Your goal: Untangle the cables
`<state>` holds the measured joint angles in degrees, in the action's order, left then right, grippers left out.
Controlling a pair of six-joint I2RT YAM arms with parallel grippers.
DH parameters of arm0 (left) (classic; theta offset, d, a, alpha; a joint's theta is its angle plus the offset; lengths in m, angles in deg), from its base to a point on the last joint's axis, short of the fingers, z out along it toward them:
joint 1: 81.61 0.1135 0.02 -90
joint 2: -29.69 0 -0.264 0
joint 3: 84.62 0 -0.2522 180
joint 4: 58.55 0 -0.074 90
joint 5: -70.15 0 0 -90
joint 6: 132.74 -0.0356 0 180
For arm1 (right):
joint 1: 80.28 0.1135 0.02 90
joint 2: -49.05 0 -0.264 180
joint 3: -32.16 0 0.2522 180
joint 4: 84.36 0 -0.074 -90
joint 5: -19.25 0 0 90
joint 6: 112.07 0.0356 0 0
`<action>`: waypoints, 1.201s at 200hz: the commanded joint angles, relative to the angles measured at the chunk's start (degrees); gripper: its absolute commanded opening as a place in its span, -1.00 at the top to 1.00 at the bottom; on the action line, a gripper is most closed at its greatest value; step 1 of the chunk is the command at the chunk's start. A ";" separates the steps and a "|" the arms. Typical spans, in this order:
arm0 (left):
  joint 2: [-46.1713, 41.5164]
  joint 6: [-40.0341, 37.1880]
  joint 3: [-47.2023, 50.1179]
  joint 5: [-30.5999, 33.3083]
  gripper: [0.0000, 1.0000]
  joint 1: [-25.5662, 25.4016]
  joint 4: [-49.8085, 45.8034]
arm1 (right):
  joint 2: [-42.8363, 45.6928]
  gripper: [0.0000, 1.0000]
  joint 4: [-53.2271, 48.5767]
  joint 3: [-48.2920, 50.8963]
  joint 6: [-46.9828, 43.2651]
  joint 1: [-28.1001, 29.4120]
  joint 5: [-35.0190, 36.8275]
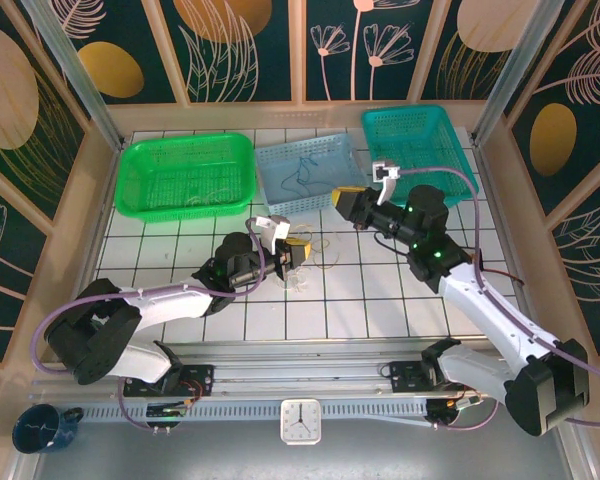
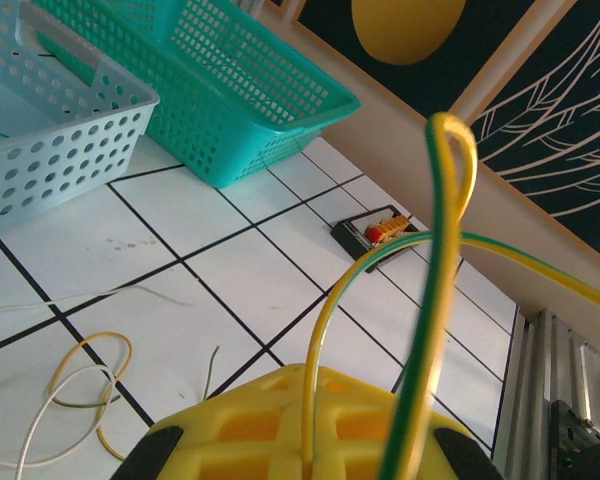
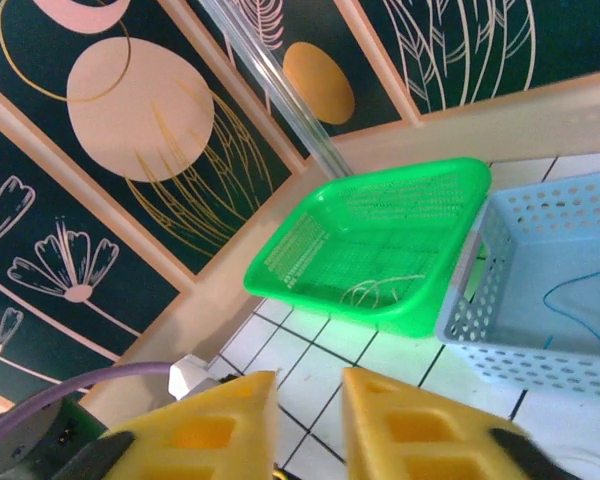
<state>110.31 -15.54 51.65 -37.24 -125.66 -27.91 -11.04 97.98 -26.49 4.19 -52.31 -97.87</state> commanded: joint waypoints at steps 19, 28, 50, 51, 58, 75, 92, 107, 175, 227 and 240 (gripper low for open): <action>-0.38 6.18 -1.66 0.29 1.00 0.01 1.85 | 2.68 0.00 -2.50 4.11 -4.30 4.23 2.03; 0.76 8.48 -3.31 -0.49 1.00 0.04 0.02 | 3.58 -0.06 -3.76 4.75 -5.72 5.50 4.07; 4.08 15.08 -6.23 -4.54 1.00 0.02 -0.50 | 5.02 -0.13 -7.46 4.79 -9.11 7.73 8.98; 4.27 15.43 -6.36 -4.74 1.00 0.02 -0.48 | 5.05 -0.13 -7.60 4.75 -9.29 7.86 9.17; 5.30 17.24 -7.19 -6.35 1.00 0.03 -0.37 | 5.33 -0.14 -8.73 4.49 -10.33 8.30 10.25; 7.63 21.39 -9.30 -10.11 1.00 0.02 -0.37 | 5.59 -0.16 -11.40 3.33 -13.06 8.75 12.17; 9.37 23.82 -11.07 -13.34 1.00 0.02 -0.81 | 5.78 -0.17 -13.71 2.09 -15.80 8.85 14.12; 10.12 24.99 -12.11 -15.35 1.00 0.06 -1.09 | 5.96 -0.18 -15.28 0.85 -17.97 8.79 15.28; 11.05 24.79 -15.30 -20.26 1.00 0.02 -4.06 | 1.97 -0.18 -21.39 -5.50 -25.50 8.73 10.83; 10.89 24.06 -16.38 -21.80 1.00 0.02 -4.77 | -1.17 -0.14 -22.20 -7.32 -27.06 8.68 8.54; 10.79 23.96 -16.34 -21.95 1.00 0.05 -4.76 | -1.61 -0.11 -22.33 -7.50 -27.21 8.60 8.07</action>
<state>120.62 8.44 36.91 -57.15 -125.66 -32.65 -11.98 76.71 -31.82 -21.08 -43.83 -87.77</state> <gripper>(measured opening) 0.056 0.566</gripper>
